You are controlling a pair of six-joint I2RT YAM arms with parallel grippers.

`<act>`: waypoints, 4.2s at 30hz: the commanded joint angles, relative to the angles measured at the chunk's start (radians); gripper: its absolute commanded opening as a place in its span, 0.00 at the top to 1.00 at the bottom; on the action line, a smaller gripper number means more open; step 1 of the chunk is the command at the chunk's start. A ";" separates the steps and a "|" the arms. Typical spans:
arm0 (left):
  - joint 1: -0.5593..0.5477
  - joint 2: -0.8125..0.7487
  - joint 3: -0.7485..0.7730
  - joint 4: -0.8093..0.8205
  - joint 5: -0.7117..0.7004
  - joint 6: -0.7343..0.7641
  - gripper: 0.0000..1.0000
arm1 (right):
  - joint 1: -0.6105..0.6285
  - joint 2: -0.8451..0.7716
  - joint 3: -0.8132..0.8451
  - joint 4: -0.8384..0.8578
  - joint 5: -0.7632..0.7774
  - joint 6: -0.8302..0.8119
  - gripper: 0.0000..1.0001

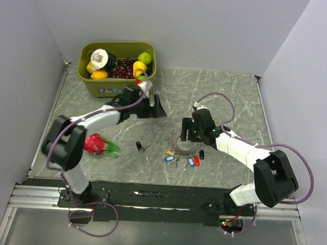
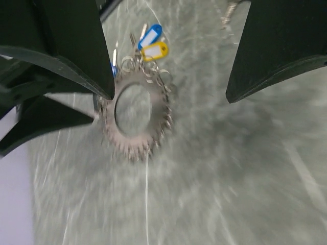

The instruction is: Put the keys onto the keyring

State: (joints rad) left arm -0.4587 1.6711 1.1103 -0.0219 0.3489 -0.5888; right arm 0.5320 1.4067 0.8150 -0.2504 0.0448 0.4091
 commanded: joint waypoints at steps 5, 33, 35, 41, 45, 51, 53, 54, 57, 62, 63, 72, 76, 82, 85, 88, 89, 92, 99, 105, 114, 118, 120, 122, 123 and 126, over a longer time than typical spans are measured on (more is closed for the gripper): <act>-0.152 0.274 0.172 -0.148 0.090 -0.049 0.01 | -0.095 -0.150 -0.164 -0.072 0.103 0.096 0.21; -0.219 0.184 0.189 -0.452 -0.293 0.020 0.12 | -0.156 -0.055 -0.171 0.039 -0.188 0.099 0.21; -0.209 0.158 0.163 -0.432 -0.281 0.035 0.11 | -0.156 -0.078 -0.172 0.030 -0.163 0.097 0.20; -0.184 0.101 -0.001 -0.205 -0.021 0.037 0.18 | -0.156 -0.149 -0.166 0.013 -0.134 0.074 0.20; -0.184 0.102 -0.066 -0.092 0.058 0.023 0.29 | -0.156 -0.166 -0.165 0.019 -0.145 0.069 0.20; -0.186 0.194 -0.043 -0.069 0.081 0.023 0.57 | -0.156 -0.161 -0.140 0.016 -0.168 0.062 0.20; -0.189 0.216 -0.038 -0.062 0.079 0.021 0.59 | -0.158 -0.163 -0.137 0.013 -0.165 0.057 0.20; -0.190 0.232 -0.030 -0.062 0.081 0.024 0.60 | -0.158 -0.166 -0.134 0.008 -0.163 0.057 0.20; -0.199 0.251 -0.033 -0.047 0.075 0.026 0.60 | -0.156 -0.178 -0.135 0.007 -0.168 0.054 0.20; -0.207 0.256 -0.033 -0.039 0.032 0.024 0.64 | -0.158 -0.186 -0.134 0.008 -0.178 0.050 0.20; -0.206 0.259 -0.033 -0.039 0.029 0.029 0.76 | -0.158 -0.186 -0.134 0.010 -0.183 0.046 0.20; -0.213 0.135 -0.085 -0.072 -0.022 0.089 0.99 | -0.152 -0.207 -0.123 0.057 -0.258 0.008 0.20; -0.228 0.052 -0.150 -0.075 -0.017 0.103 0.99 | -0.136 -0.207 -0.120 0.095 -0.321 -0.024 0.20; -0.294 -0.043 -0.196 -0.184 -0.145 0.121 0.86 | -0.101 -0.187 -0.106 0.146 -0.370 -0.053 0.18; -0.304 -0.125 -0.234 -0.176 -0.203 0.101 0.35 | -0.084 -0.172 -0.094 0.161 -0.387 -0.062 0.17; -0.304 -0.224 -0.267 -0.170 -0.251 0.073 0.14 | -0.061 -0.158 -0.082 0.168 -0.391 -0.070 0.16; -0.302 -0.256 -0.264 -0.179 -0.264 0.066 0.12 | -0.050 -0.150 -0.074 0.169 -0.395 -0.073 0.16; -0.294 -0.292 -0.254 -0.199 -0.280 0.057 0.14 | -0.035 -0.138 -0.065 0.172 -0.398 -0.085 0.16; -0.152 -0.329 -0.342 -0.075 -0.067 0.017 0.16 | -0.003 -0.071 -0.020 0.148 -0.378 -0.081 0.20; -0.063 -0.287 -0.406 0.049 0.111 -0.017 0.19 | -0.003 -0.022 -0.004 0.134 -0.370 -0.058 0.26; 0.038 -0.206 -0.518 0.312 0.317 -0.152 0.23 | 0.002 0.029 0.021 0.125 -0.389 -0.049 0.35; 0.071 -0.166 -0.541 0.410 0.401 -0.178 0.23 | -0.004 0.023 0.016 0.120 -0.352 -0.046 0.34; 0.090 -0.134 -0.549 0.493 0.438 -0.216 0.24 | -0.016 0.023 0.019 0.103 -0.333 -0.043 0.34; 0.094 -0.107 -0.534 0.502 0.431 -0.218 0.26 | -0.029 0.017 0.024 0.094 -0.321 -0.035 0.34; 0.094 -0.096 -0.518 0.461 0.418 -0.194 0.26 | -0.035 0.014 0.023 0.092 -0.316 -0.032 0.34; 0.092 -0.070 -0.460 0.359 0.354 -0.148 0.29 | -0.058 0.003 0.012 0.094 -0.289 -0.029 0.34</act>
State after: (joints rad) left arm -0.3676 1.5726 0.5785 0.3660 0.7177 -0.7681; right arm 0.5041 1.4322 0.7856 -0.1513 -0.2996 0.3691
